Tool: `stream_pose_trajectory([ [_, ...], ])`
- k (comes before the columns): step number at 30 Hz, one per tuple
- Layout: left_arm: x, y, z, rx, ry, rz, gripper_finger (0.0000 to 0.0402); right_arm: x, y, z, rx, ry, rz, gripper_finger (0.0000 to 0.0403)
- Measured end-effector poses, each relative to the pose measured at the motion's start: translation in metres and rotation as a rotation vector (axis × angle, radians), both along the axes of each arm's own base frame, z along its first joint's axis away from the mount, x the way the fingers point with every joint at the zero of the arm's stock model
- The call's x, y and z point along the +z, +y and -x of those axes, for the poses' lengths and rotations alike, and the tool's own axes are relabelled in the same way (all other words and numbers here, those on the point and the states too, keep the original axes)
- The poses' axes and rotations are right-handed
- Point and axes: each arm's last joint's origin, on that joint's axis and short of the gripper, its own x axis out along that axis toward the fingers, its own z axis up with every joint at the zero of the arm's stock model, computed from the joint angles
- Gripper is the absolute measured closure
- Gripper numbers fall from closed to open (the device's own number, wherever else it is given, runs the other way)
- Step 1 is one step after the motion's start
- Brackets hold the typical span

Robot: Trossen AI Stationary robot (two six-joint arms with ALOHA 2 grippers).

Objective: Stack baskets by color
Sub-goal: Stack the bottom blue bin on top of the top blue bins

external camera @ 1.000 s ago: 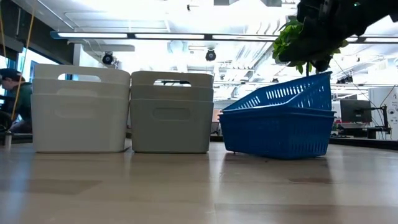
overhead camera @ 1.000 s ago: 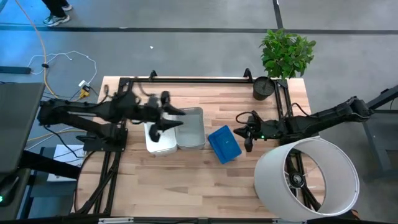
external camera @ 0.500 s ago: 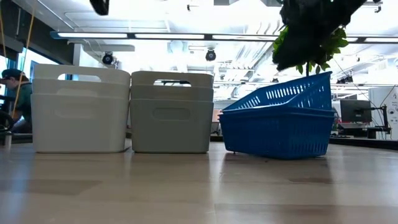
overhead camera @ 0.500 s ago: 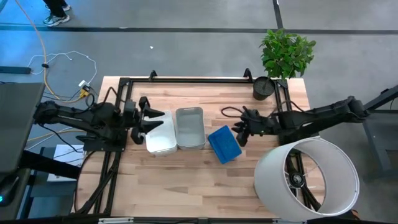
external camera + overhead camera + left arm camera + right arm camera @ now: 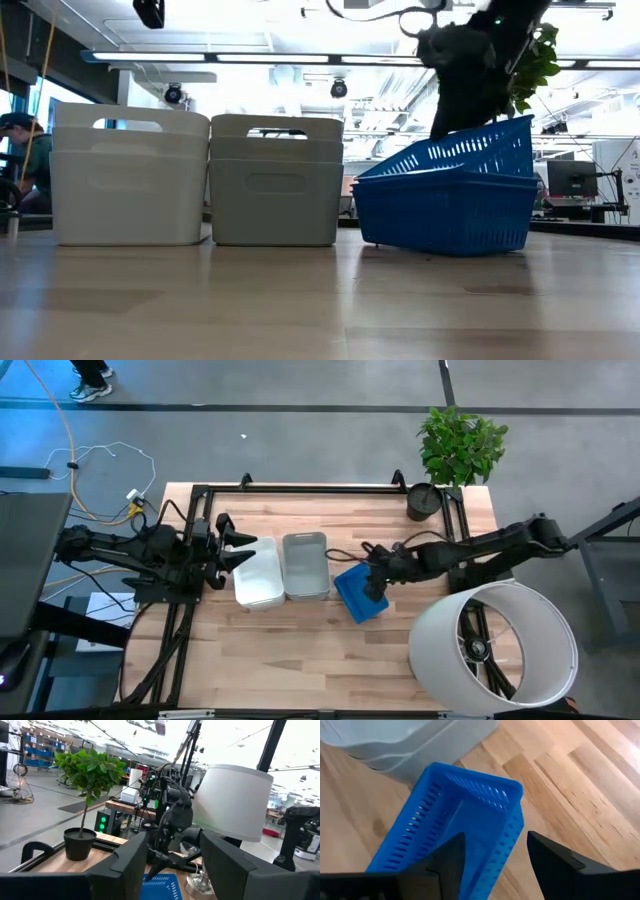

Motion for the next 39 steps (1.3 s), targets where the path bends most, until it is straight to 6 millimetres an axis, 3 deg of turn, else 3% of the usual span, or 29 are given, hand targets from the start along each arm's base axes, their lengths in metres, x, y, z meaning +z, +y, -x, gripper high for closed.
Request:
stream_pose_trajectory([
  [12, 0.001, 0.0, 0.0, 0.009, -0.009, 0.009, 0.0228, -0.016, 0.003, -0.02, -0.081, 0.101, -0.01, 0.0253],
  [23, 0.001, 0.001, 0.0, 0.024, -0.009, 0.011, 0.0228, -0.014, 0.008, -0.018, -0.067, 0.103, -0.031, 0.0392],
  [29, 0.001, 0.001, 0.0, 0.025, -0.007, 0.005, 0.0228, -0.01, 0.007, -0.015, -0.059, 0.094, -0.025, 0.0399],
  [39, 0.0, 0.001, 0.0, 0.025, -0.004, 0.004, 0.0228, 0.015, -0.002, -0.004, 0.005, 0.018, -0.037, 0.0402],
])
